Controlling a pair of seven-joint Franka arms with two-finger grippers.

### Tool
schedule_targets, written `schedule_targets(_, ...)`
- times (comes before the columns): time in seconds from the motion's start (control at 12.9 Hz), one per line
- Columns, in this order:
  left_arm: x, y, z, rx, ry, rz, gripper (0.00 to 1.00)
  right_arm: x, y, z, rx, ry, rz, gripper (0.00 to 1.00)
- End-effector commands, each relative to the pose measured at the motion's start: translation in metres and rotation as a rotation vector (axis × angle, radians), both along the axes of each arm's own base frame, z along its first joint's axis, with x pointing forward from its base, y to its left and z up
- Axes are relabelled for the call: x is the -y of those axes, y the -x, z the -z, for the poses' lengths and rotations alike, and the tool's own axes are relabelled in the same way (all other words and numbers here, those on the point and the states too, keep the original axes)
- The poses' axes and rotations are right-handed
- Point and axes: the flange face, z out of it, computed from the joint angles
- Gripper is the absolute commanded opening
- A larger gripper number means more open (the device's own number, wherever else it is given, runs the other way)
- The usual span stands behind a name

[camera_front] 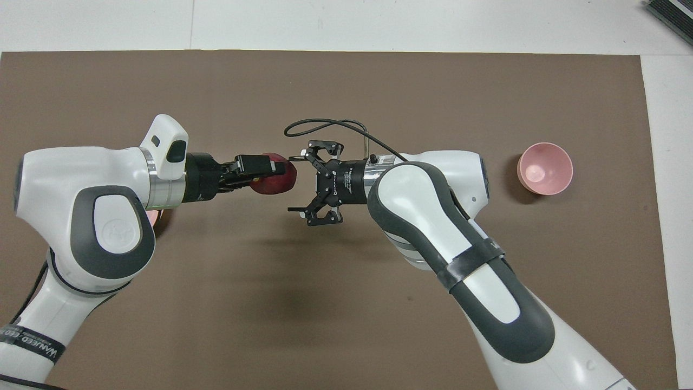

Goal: Move apple from plate to bowl
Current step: 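Grasp the apple with the right gripper while the left gripper releases it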

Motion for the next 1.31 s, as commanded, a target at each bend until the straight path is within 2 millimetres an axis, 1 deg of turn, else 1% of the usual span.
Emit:
schedule_targets(0.0, 0.018, 0.006, -0.004, -0.034, 0.030, 0.010, 0.00, -0.006, 0.013, -0.005, 0.025, -0.017, -0.013, 1.00)
schedule_targets(0.15, 0.023, 0.009, -0.004, -0.070, 0.039, 0.007, 0.00, -0.010, 0.015, -0.005, 0.023, -0.020, -0.018, 1.00)
schedule_targets(0.23, 0.031, 0.012, -0.005, -0.074, 0.040, 0.018, 0.00, -0.010, 0.016, -0.006, 0.018, -0.033, -0.010, 0.54)
schedule_targets(0.31, 0.031, 0.013, -0.005, -0.075, 0.040, 0.018, 0.00, -0.009, 0.014, -0.007, 0.023, -0.034, -0.005, 0.06)
schedule_targets(0.39, 0.031, 0.013, -0.005, -0.077, 0.040, 0.019, 0.00, -0.009, 0.014, -0.006, 0.042, -0.025, -0.018, 0.00)
schedule_targets(0.46, 0.032, 0.015, -0.005, -0.088, 0.042, 0.029, 0.00, -0.008, 0.013, -0.006, 0.052, -0.025, -0.024, 0.00)
schedule_targets(0.54, 0.032, 0.016, -0.005, -0.100, 0.047, 0.043, 0.16, -0.009, 0.014, -0.006, 0.054, -0.023, -0.025, 0.00)
schedule_targets(0.7, 0.030, 0.015, -0.005, -0.103, 0.046, 0.044, 0.76, -0.009, 0.014, -0.006, 0.056, -0.020, -0.027, 0.00)
schedule_targets(0.85, 0.028, 0.015, -0.009, -0.108, 0.045, 0.056, 0.90, -0.007, 0.013, -0.006, 0.058, -0.016, -0.027, 0.00)
schedule_targets(0.93, 0.026, 0.017, -0.009, -0.123, 0.048, 0.073, 0.94, -0.007, 0.013, -0.006, 0.058, -0.016, -0.027, 0.00)
schedule_targets(1.01, 0.024, 0.018, -0.013, -0.119, 0.040, 0.083, 1.00, -0.007, 0.013, -0.006, 0.060, -0.015, -0.029, 0.00)
schedule_targets(1.16, 0.021, 0.022, -0.022, -0.102, 0.010, 0.104, 1.00, 0.000, 0.009, -0.002, 0.068, 0.002, -0.030, 0.00)
schedule_targets(1.24, 0.004, 0.020, -0.023, -0.124, 0.000, 0.115, 1.00, 0.006, 0.004, -0.002, 0.086, 0.028, -0.040, 0.00)
